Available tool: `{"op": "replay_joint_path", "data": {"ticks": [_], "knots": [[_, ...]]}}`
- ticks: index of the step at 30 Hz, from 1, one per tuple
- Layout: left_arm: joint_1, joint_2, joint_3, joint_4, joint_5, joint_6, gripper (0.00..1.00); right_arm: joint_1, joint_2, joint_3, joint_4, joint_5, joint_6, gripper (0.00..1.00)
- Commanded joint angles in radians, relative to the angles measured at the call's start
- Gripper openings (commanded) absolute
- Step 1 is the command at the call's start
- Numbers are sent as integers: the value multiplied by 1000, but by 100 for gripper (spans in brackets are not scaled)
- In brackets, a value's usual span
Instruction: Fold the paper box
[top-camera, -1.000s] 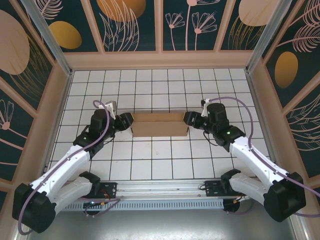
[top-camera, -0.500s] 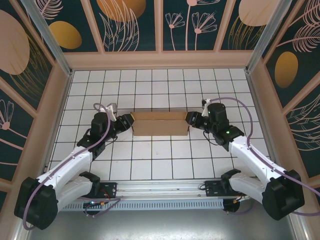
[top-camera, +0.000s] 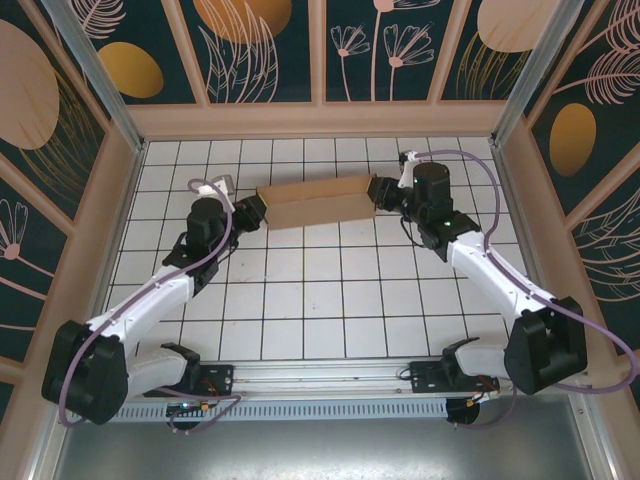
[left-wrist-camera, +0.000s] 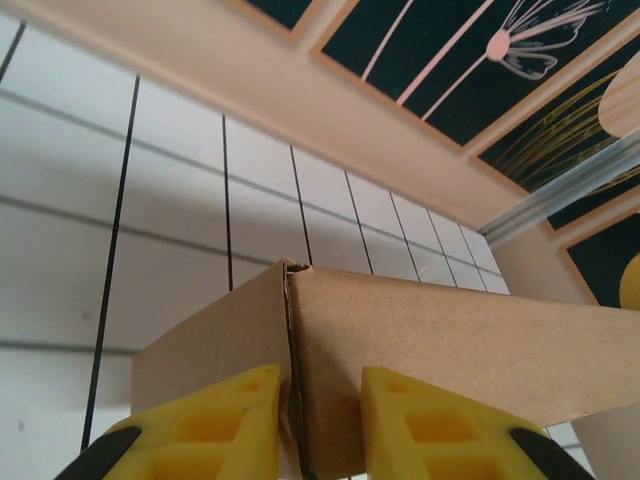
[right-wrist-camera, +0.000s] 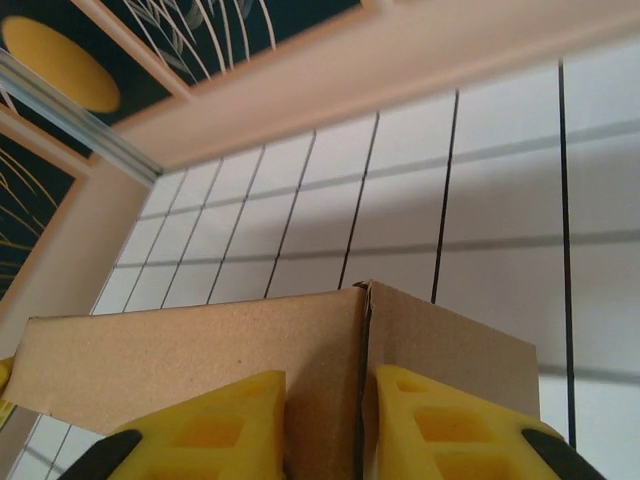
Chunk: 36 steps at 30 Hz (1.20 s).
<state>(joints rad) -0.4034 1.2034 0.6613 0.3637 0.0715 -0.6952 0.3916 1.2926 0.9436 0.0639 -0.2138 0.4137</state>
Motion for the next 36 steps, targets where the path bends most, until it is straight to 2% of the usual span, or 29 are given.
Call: {"op": "replay_joint_path", "data": {"ticks": [1, 5, 8, 12, 19, 21, 24, 28, 32, 36], "knots": [[-25, 64, 2, 274, 76, 117, 27, 7, 27, -53, 224, -121, -73, 25], [-25, 147, -154, 573, 118, 144, 26, -9, 50, -236, 470, -129, -84, 24], [-25, 165, -224, 628, 99, 142, 25, -11, 79, -325, 545, -129, -75, 24], [-26, 146, -261, 579, 99, 128, 24, -10, 53, -427, 591, -113, -51, 25], [-33, 96, -324, 485, 99, 83, 30, 11, -37, -556, 595, -71, -25, 27], [-35, 94, -342, 463, 96, 70, 35, 15, -45, -585, 600, -65, -14, 33], [-37, 80, -347, 406, 89, 46, 46, 14, -47, -604, 576, -49, -12, 49], [-36, 16, -335, 316, 69, 42, 57, 12, -86, -610, 547, -27, -9, 58], [-27, 17, -267, 210, -24, 83, 61, 2, -76, -553, 477, 11, 25, 57], [11, 177, -154, 168, 38, 75, 56, -16, 64, -407, 295, 23, 40, 53]]}}
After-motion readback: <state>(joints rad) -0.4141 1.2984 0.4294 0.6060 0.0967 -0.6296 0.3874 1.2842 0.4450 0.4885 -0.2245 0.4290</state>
